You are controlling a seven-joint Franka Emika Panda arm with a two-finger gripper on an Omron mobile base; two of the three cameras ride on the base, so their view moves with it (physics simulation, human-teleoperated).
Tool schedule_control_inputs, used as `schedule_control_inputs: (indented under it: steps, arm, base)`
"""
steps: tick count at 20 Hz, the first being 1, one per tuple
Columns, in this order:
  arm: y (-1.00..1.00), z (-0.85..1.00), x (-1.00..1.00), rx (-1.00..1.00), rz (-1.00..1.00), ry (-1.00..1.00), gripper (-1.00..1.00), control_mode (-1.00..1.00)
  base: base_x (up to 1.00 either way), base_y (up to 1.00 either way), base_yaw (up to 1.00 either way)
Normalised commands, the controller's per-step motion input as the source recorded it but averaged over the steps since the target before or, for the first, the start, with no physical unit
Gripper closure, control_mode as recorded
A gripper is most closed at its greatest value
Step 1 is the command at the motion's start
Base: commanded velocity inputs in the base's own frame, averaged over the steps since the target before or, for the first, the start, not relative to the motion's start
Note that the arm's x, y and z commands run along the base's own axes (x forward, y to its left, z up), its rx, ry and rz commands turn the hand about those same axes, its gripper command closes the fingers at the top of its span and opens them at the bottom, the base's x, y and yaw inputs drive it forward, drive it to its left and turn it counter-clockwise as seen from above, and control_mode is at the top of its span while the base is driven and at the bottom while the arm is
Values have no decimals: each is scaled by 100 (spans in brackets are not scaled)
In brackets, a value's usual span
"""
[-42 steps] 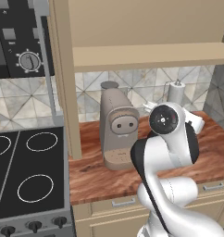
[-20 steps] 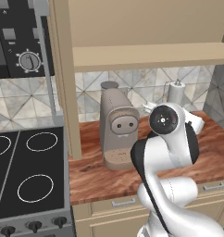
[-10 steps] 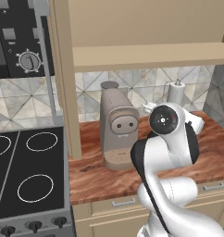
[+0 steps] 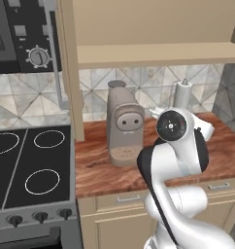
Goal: Open the cabinet, pick the kettle from the cabinet, and place it in the sink.
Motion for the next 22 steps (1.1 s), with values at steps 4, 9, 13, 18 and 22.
schedule_control_inputs:
  steps: [4, 9, 13, 18, 22]
  arm:
    - [0, 0, 0, 0, 0, 0, 100, 100]
    - [0, 0, 0, 0, 0, 0, 100, 100]
    - [0, 0, 0, 0, 0, 0, 100, 100]
    - [0, 0, 0, 0, 0, 0, 100, 100]
    - [0, 0, 0, 0, 0, 0, 100, 100]
  base:
    - [-52, 0, 7]
    - [-49, 0, 7]
    - [-45, 0, 25]
    - [-31, 6, 46]
    - [-25, 6, 56]
